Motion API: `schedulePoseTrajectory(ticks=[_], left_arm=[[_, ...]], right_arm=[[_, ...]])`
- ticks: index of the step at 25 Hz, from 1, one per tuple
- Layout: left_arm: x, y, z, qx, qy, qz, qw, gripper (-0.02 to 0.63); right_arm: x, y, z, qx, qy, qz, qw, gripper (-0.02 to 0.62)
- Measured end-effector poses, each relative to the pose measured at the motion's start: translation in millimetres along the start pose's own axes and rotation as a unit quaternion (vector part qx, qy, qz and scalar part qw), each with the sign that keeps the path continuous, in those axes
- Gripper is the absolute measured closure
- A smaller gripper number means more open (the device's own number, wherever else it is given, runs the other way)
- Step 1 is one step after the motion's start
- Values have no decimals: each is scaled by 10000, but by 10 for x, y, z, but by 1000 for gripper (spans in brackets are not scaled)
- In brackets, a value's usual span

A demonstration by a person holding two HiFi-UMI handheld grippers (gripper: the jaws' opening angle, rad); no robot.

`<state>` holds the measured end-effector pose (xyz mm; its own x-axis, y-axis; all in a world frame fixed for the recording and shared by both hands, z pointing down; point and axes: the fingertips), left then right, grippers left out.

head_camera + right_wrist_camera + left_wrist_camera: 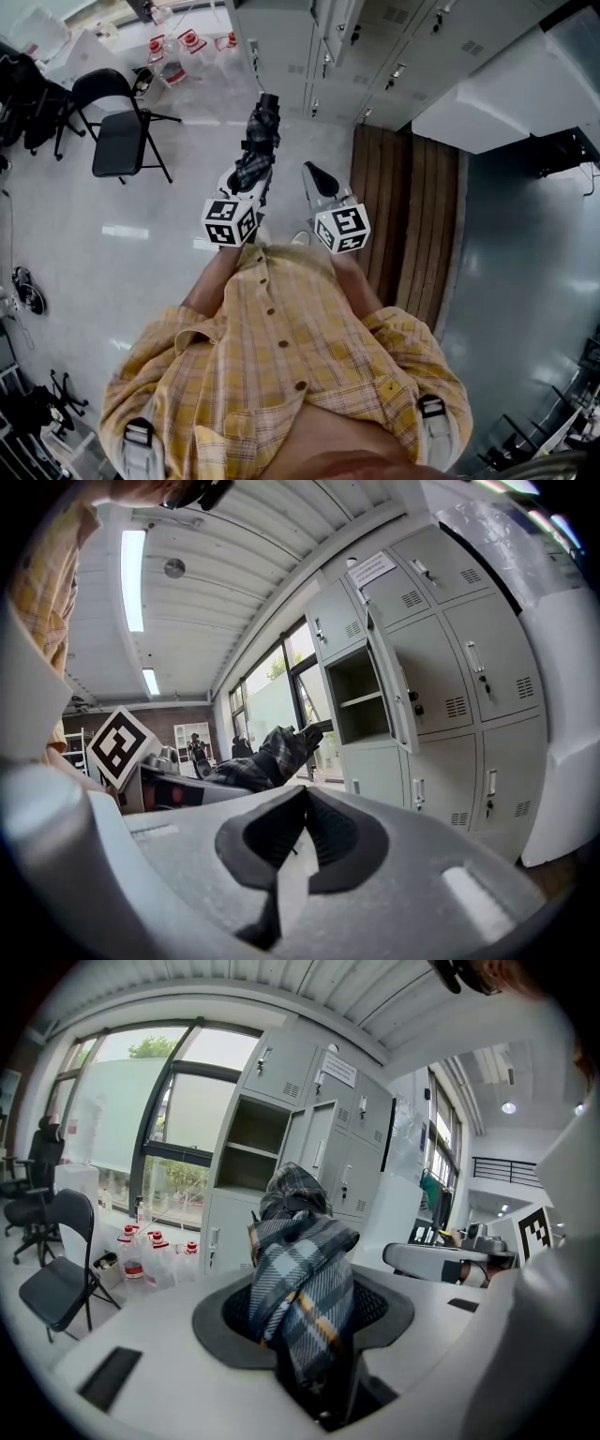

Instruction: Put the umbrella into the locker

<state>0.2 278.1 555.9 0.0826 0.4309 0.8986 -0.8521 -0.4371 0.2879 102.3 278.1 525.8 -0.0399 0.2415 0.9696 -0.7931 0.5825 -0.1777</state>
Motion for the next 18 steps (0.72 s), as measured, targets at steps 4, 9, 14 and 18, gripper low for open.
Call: schedulePoseTrajectory(ticks=[4, 9, 14, 18], left_arm=[[26, -19, 151, 64, 47, -155, 9998, 420], [-24, 81, 433, 150, 56, -311, 9994, 420], [-184, 306, 805, 234, 30, -283, 9993, 420], [-388, 536, 1083, 313, 27, -223, 9993, 420]], right_arm=[[30, -102, 19, 44, 41, -27, 10000, 597], [25, -335, 185, 138, 110, -102, 9998, 597], [-77, -585, 566, 216, 92, -181, 9996, 597], [-190, -724, 973, 231, 88, -187, 9995, 597]])
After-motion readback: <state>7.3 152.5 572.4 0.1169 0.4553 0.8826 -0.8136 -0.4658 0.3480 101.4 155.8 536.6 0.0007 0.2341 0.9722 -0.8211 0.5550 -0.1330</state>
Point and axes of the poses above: the fingertips, and each gripper's own axes: z forward along the fingers, y to its left, x out of its underside, and after that the axes turned 5 degrees about x, right-handed
